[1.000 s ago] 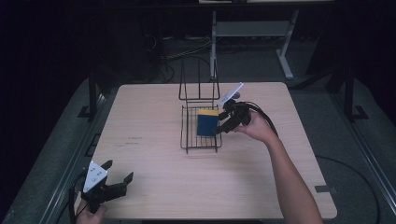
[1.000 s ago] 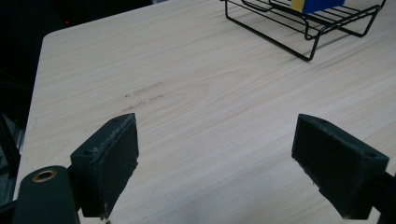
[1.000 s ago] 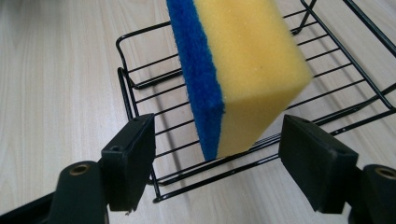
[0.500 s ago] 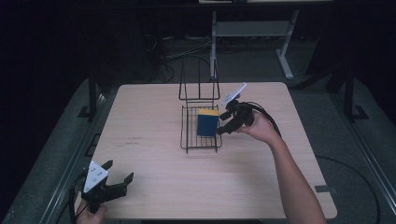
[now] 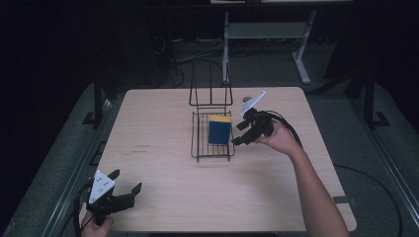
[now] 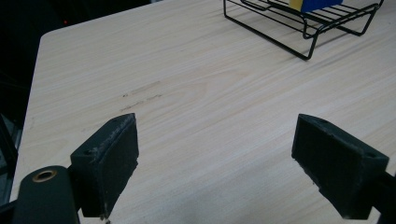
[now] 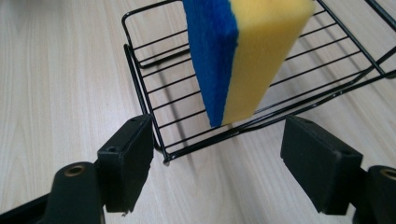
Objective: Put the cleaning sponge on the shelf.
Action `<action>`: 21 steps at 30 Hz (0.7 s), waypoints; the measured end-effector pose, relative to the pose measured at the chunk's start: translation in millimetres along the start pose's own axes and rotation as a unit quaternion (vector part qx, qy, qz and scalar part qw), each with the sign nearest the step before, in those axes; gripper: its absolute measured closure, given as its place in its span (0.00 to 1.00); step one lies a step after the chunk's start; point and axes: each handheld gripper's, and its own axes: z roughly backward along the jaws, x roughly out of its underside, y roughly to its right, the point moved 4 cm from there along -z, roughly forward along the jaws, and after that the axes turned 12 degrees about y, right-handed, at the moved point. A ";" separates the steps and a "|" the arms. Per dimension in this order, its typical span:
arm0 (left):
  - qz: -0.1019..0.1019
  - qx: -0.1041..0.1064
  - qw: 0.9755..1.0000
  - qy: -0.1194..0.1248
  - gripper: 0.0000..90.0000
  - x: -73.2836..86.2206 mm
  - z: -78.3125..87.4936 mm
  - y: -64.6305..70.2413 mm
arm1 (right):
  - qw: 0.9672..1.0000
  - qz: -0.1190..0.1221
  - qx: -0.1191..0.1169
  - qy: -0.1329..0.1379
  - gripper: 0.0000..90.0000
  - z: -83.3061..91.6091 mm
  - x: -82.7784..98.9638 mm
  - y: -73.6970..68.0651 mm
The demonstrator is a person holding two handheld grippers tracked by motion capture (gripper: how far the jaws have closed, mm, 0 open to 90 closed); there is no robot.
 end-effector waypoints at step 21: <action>-0.003 0.002 1.000 0.000 0.16 -0.5 0.2 0.9 | 1.000 -0.002 0.008 -0.007 0.28 14.7 17.5 -5.5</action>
